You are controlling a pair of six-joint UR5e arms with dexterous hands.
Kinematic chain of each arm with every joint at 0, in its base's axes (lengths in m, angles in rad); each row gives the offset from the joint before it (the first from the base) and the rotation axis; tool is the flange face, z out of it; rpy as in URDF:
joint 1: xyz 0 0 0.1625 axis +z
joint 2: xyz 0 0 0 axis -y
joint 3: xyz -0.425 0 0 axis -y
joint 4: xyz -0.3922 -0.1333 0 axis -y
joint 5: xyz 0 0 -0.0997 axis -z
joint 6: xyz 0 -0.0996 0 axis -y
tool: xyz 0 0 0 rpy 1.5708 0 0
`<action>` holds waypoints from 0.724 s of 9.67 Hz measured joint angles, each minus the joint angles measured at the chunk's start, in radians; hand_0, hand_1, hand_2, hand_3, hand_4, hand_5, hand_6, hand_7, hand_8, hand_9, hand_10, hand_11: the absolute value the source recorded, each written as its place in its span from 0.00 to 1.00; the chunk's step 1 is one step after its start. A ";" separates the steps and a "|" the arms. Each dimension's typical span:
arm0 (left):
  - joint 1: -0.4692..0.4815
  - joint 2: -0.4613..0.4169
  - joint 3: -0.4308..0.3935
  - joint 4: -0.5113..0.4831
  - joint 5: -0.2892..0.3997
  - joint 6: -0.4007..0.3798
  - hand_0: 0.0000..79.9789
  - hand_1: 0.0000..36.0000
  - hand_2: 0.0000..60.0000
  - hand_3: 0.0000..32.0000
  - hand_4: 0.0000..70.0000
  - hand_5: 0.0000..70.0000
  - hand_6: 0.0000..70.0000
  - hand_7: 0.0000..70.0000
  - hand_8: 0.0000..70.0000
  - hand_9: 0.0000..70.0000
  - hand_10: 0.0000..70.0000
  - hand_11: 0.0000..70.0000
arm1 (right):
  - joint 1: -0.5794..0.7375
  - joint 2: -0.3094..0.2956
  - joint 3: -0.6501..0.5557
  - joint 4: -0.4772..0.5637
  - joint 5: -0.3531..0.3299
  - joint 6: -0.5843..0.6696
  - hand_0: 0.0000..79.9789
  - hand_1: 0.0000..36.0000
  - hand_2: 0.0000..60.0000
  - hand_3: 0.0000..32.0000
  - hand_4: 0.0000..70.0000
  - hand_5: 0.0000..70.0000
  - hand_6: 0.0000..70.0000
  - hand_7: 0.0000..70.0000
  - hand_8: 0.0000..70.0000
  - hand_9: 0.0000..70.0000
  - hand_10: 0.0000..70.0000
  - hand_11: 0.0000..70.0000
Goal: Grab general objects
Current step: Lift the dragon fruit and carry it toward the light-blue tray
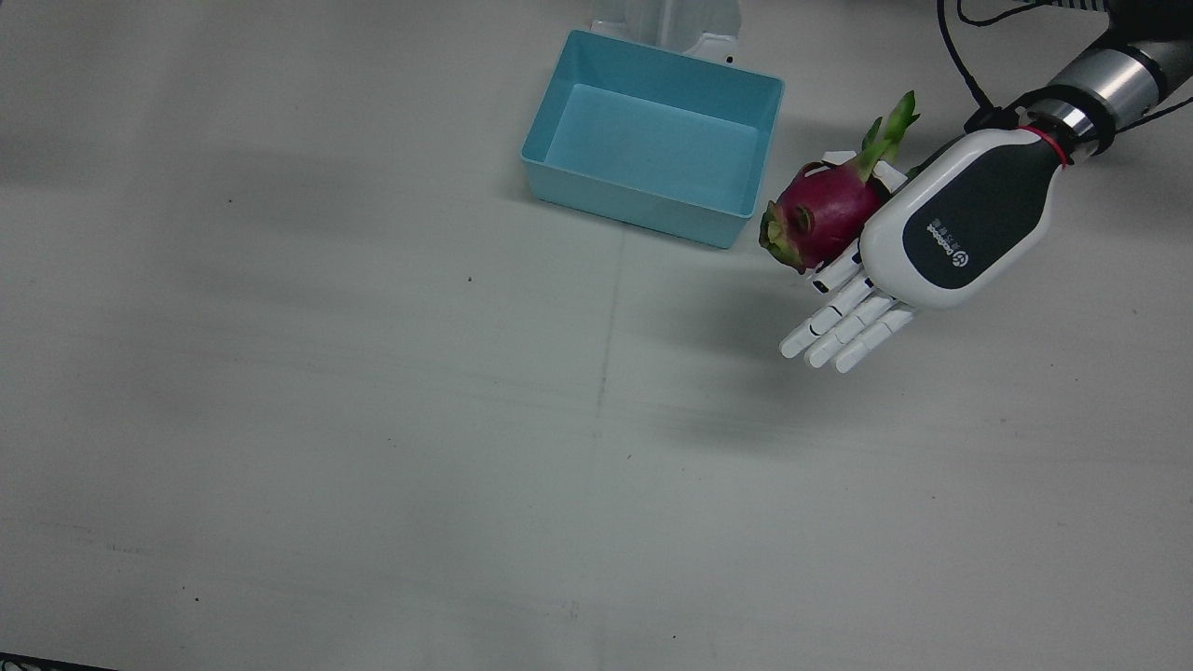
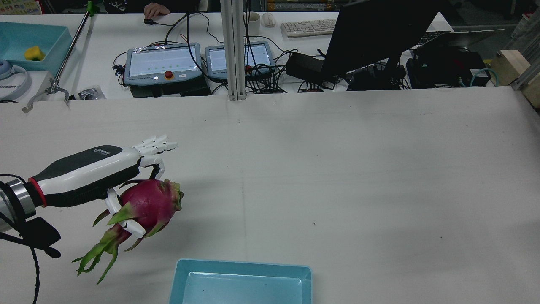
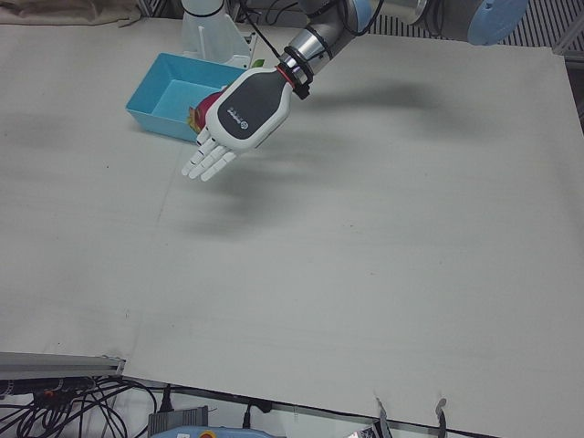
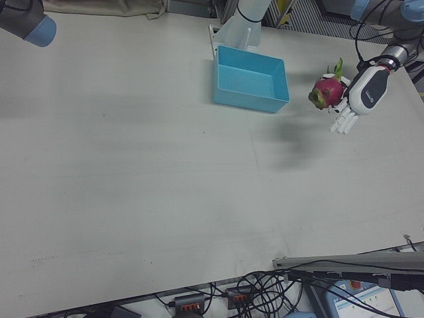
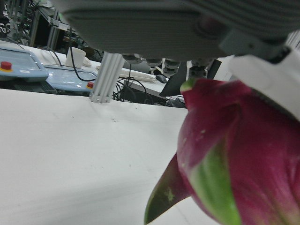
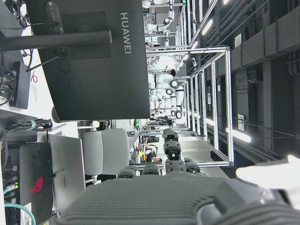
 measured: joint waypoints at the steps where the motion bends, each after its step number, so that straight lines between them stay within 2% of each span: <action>1: 0.000 -0.011 -0.026 0.000 0.059 -0.026 0.57 0.34 0.31 0.00 0.30 1.00 0.00 0.17 0.00 0.01 0.00 0.00 | 0.000 0.000 0.000 0.000 0.000 0.000 0.00 0.00 0.00 0.00 0.00 0.00 0.00 0.00 0.00 0.00 0.00 0.00; 3: 0.003 -0.019 -0.076 -0.009 0.137 -0.064 0.58 0.41 0.41 0.00 0.34 1.00 0.00 0.16 0.00 0.01 0.00 0.00 | 0.000 0.000 0.000 0.000 0.000 0.000 0.00 0.00 0.00 0.00 0.00 0.00 0.00 0.00 0.00 0.00 0.00 0.00; 5: 0.007 -0.017 -0.117 -0.024 0.163 -0.106 0.59 0.46 0.47 0.00 0.39 1.00 0.00 0.19 0.00 0.02 0.00 0.00 | 0.000 0.000 0.000 0.000 0.000 0.000 0.00 0.00 0.00 0.00 0.00 0.00 0.00 0.00 0.00 0.00 0.00 0.00; 7: 0.019 -0.015 -0.153 -0.040 0.168 -0.155 0.60 0.49 0.54 0.00 0.49 1.00 0.01 0.24 0.00 0.03 0.00 0.00 | 0.000 0.000 0.000 0.001 0.000 0.000 0.00 0.00 0.00 0.00 0.00 0.00 0.00 0.00 0.00 0.00 0.00 0.00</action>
